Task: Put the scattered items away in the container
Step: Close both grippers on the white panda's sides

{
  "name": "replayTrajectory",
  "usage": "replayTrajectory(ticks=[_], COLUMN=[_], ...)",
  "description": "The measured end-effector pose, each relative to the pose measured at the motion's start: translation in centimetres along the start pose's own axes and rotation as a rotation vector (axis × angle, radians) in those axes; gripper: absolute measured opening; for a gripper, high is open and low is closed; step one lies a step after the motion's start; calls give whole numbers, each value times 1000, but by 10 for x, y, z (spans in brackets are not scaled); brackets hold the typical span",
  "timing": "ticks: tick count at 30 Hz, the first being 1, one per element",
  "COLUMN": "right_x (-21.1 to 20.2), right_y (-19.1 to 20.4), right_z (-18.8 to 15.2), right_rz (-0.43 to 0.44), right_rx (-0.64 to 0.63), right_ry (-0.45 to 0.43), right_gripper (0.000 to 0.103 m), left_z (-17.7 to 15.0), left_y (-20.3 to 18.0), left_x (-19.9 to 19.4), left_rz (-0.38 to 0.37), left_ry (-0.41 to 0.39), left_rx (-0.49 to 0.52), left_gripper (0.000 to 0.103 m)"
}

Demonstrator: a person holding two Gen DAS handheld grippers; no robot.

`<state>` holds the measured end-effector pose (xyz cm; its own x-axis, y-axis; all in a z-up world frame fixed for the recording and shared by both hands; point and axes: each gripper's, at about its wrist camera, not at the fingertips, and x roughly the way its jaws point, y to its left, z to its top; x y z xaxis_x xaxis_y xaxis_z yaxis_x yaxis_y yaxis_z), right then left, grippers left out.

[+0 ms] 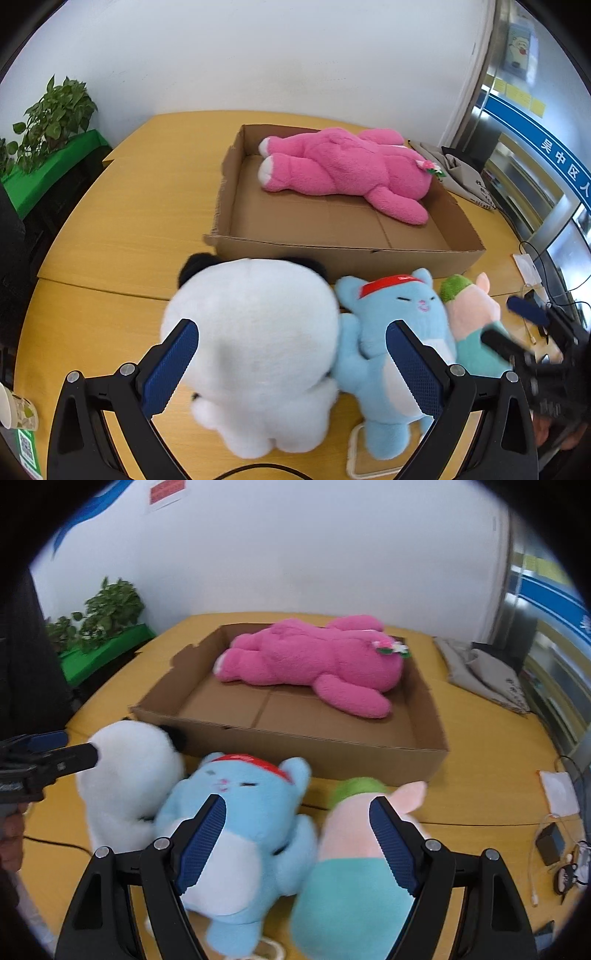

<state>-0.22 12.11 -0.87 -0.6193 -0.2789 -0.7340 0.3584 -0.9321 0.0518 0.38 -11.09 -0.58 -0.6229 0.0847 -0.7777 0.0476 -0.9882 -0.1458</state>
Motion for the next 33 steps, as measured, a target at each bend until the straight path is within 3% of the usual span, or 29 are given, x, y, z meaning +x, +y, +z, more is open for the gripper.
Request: replayTrajectory(ticks=[5, 8, 11, 15, 19, 24, 33], right_x=[10, 31, 60, 97, 114, 120, 121], right_y=[90, 129, 151, 163, 176, 187, 200], right_z=[-23, -32, -38, -42, -44, -44, -51], right_rz=[314, 369, 333, 187, 97, 65, -9], right_rx=[-126, -135, -97, -64, -98, -112, -170], right_ry=[61, 97, 135, 143, 122, 121, 77], right_gripper=[80, 80, 80, 80, 81, 82, 79], left_z=[3, 4, 2, -1, -2, -1, -2], left_y=[35, 49, 59, 69, 69, 70, 67], left_x=[20, 36, 55, 69, 72, 73, 70], left_rz=[-16, -63, -137, -220, -227, -251, -249], left_ry=[61, 102, 144, 161, 164, 187, 187], left_rx=[-1, 5, 8, 6, 43, 36, 53], left_gripper=[103, 103, 103, 103, 101, 88, 76])
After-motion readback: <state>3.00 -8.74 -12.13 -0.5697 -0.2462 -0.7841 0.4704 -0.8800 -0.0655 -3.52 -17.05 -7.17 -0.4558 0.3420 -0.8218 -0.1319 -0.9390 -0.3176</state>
